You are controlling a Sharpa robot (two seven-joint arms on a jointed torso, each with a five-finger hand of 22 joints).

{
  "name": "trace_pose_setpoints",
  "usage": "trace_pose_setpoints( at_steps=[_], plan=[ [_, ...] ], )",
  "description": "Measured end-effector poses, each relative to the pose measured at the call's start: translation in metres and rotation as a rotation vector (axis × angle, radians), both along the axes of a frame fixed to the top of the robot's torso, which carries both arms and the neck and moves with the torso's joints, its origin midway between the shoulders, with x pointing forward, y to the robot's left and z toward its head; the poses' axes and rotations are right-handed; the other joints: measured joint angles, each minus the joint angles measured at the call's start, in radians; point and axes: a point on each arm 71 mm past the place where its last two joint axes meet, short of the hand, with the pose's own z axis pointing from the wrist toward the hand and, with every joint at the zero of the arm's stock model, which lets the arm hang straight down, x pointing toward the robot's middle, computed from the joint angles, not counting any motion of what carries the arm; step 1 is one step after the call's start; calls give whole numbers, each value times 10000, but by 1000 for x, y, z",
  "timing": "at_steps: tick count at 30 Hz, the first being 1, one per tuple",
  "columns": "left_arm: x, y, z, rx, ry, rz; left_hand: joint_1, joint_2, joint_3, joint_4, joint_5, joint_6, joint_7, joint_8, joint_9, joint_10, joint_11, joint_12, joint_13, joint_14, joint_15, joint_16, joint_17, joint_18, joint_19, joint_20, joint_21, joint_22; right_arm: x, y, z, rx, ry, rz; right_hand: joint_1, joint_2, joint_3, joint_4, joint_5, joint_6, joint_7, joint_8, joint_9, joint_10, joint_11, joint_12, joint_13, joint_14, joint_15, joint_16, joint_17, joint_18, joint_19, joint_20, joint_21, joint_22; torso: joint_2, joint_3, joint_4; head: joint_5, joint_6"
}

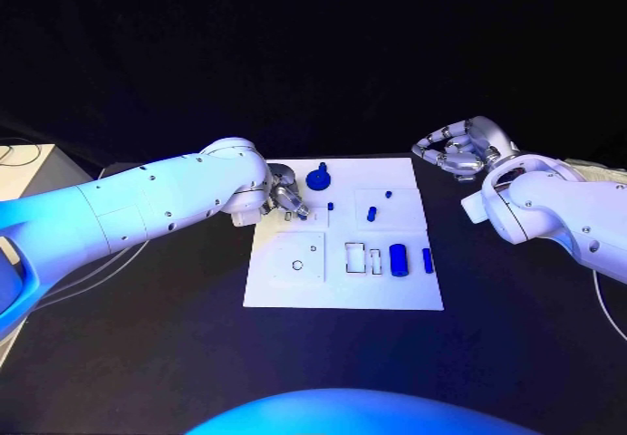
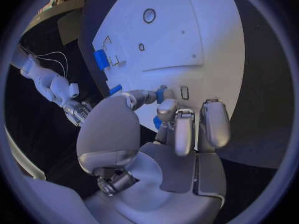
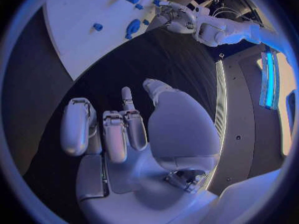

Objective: Assemble the parts on the task board

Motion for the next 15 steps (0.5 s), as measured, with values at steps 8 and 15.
trace_pose_setpoints(
  at_steps=[8,15],
  plan=[
    [0,-1,0,14,31,-48,0,0,0,0,-1,13,11,-1,6,0,0,-35,-34,0,0,0,0,0,0,0,0,0,0,0,0,-1,6,7,0,0,0,0,0,1,-1,0,-1,0,0,0,0,0,0,0,0,0,0,0,0,0,0,-3,-10,27,-22],
    [1,-2,0,25,37,-48,0,0,0,0,-3,54,-23,-2,10,0,0,-35,-34,0,0,0,0,0,0,0,0,-1,0,1,0,1,11,21,0,0,0,0,0,1,-1,0,-1,0,0,0,0,0,0,0,0,0,0,0,0,0,4,-1,-10,40,-35]
  ],
)
